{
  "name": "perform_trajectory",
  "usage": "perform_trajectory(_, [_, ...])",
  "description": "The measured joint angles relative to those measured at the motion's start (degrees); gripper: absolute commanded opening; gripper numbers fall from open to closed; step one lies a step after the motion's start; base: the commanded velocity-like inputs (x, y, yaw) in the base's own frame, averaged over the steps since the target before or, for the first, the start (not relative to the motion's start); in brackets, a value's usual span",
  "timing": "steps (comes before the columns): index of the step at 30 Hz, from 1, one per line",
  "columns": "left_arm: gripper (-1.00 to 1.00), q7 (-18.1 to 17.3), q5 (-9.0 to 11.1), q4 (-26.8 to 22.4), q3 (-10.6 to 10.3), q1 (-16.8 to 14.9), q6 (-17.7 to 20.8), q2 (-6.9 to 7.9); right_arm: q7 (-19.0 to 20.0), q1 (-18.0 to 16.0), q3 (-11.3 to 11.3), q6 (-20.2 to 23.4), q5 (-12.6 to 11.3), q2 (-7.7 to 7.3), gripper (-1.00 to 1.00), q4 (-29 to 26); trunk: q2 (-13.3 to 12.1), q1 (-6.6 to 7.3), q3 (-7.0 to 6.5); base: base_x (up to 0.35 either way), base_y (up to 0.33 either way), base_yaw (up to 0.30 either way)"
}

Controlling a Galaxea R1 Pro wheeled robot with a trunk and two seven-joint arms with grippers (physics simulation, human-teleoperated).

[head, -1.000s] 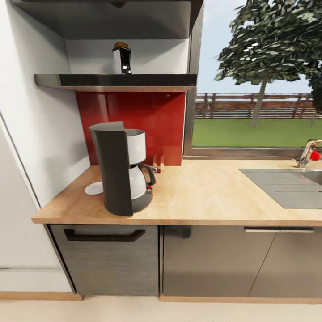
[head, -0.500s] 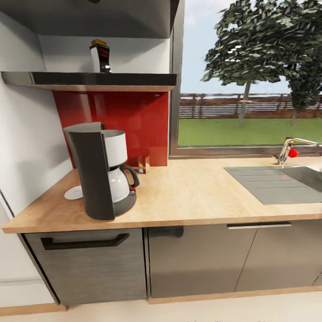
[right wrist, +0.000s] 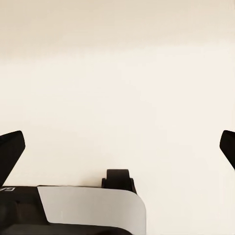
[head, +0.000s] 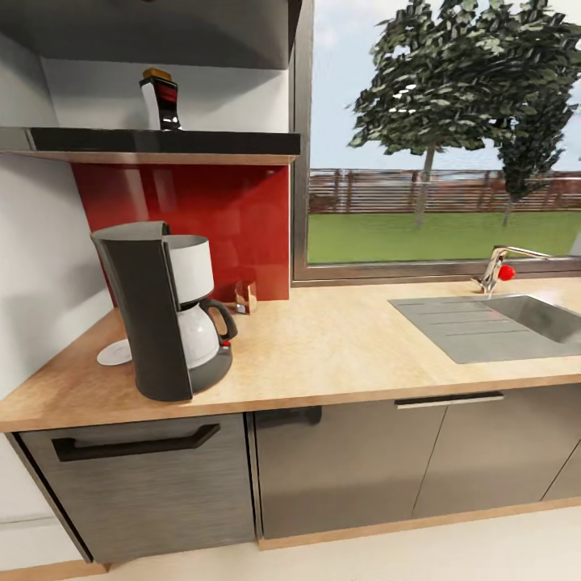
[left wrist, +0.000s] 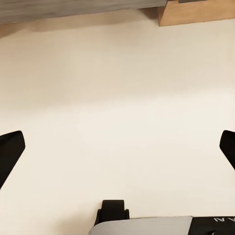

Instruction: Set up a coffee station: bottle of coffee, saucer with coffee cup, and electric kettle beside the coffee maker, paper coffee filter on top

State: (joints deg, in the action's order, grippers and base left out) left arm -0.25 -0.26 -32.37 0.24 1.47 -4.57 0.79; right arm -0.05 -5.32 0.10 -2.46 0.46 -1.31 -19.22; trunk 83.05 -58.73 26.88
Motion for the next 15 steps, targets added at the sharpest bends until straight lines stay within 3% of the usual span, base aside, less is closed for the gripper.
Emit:
perform_trajectory(8, [1.0,0.0,-0.02,0.0,0.0,-0.02,0.0,0.01,-0.03,0.03,0.11,0.0,0.01,0.0,1.0,0.02,0.0,0.0,0.0,0.0,0.0,-0.014])
perform_trajectory(15, [1.0,0.0,-0.03,0.01,0.0,-0.03,0.0,0.0,-0.03,0.02,0.14,0.01,0.0,0.0,1.0,0.0,0.0,0.0,0.0,0.0,0.0,-0.184])
